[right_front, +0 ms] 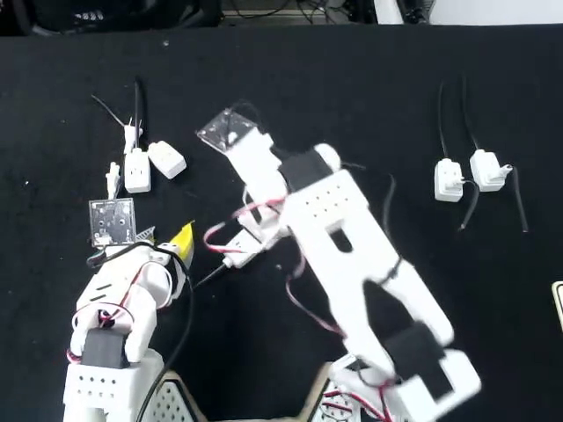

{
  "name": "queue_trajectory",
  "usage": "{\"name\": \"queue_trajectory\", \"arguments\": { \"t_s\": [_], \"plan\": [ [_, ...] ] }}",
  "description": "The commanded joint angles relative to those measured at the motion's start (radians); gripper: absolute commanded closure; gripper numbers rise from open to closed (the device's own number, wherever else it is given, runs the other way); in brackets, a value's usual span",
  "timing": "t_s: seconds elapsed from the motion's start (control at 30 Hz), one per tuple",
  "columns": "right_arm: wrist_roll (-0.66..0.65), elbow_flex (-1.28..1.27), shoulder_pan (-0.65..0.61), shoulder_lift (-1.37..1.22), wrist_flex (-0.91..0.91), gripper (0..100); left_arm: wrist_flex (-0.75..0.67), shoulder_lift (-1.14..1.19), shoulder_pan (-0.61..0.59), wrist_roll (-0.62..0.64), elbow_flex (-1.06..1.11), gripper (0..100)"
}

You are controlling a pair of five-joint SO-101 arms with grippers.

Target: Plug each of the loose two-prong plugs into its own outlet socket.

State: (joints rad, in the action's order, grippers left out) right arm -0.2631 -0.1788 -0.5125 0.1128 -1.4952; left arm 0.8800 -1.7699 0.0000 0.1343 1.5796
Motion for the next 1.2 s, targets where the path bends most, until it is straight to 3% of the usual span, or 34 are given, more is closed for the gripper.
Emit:
{"name": "queue_trajectory", "arguments": {
  "t_s": [0.0, 0.8, 1.17],
  "plan": [
    [-0.002, 0.136, 0.018, -0.093, -0.054, 98.8, -0.025, -0.011, -0.008, -0.008, -0.012, 80],
    [-0.051, 0.550, 0.054, -0.544, -0.235, 98.8, -0.025, -0.011, -0.008, -0.008, -0.012, 80],
    [-0.052, 0.562, 0.032, -0.576, -0.233, 98.8, -0.025, -0.011, -0.008, -0.008, -0.012, 80]
  ]
}}
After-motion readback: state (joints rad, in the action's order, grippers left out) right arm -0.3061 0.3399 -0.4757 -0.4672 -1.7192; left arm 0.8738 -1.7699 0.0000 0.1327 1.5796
